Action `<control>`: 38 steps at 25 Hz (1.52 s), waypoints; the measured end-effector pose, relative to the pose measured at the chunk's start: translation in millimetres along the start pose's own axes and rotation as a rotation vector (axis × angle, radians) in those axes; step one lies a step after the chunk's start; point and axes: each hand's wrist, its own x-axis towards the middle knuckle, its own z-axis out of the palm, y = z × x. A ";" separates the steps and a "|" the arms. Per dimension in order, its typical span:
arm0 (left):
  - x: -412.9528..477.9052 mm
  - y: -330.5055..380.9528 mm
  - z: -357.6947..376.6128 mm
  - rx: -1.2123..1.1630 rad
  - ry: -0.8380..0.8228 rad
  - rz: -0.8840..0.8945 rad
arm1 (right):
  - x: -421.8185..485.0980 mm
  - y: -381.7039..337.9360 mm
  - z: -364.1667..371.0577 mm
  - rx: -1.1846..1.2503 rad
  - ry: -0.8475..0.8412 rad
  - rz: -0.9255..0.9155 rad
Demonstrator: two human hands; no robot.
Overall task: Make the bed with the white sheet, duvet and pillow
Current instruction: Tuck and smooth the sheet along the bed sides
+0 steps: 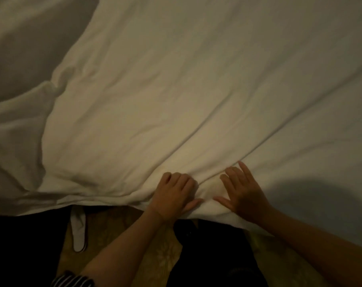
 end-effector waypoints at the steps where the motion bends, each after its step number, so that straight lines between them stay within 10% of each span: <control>1: -2.8 5.7 2.1 0.036 -0.041 0.003 | -4.7 -3.6 2.4 -0.066 0.019 0.013; 14: -19.3 56.8 20.5 -0.261 -0.048 0.091 | -31.2 -5.2 -38.0 0.161 -0.260 -0.154; 22: -35.7 80.5 23.6 -0.084 -0.002 0.090 | -84.9 -28.7 -44.8 -0.161 -0.043 0.216; 26: -24.3 121.4 25.6 -0.076 -0.096 0.034 | -122.5 7.1 -56.7 -0.384 -0.230 0.337; 38: 38.8 141.5 36.2 -0.111 -0.243 0.005 | -119.4 47.4 -41.3 -0.157 -0.201 -0.167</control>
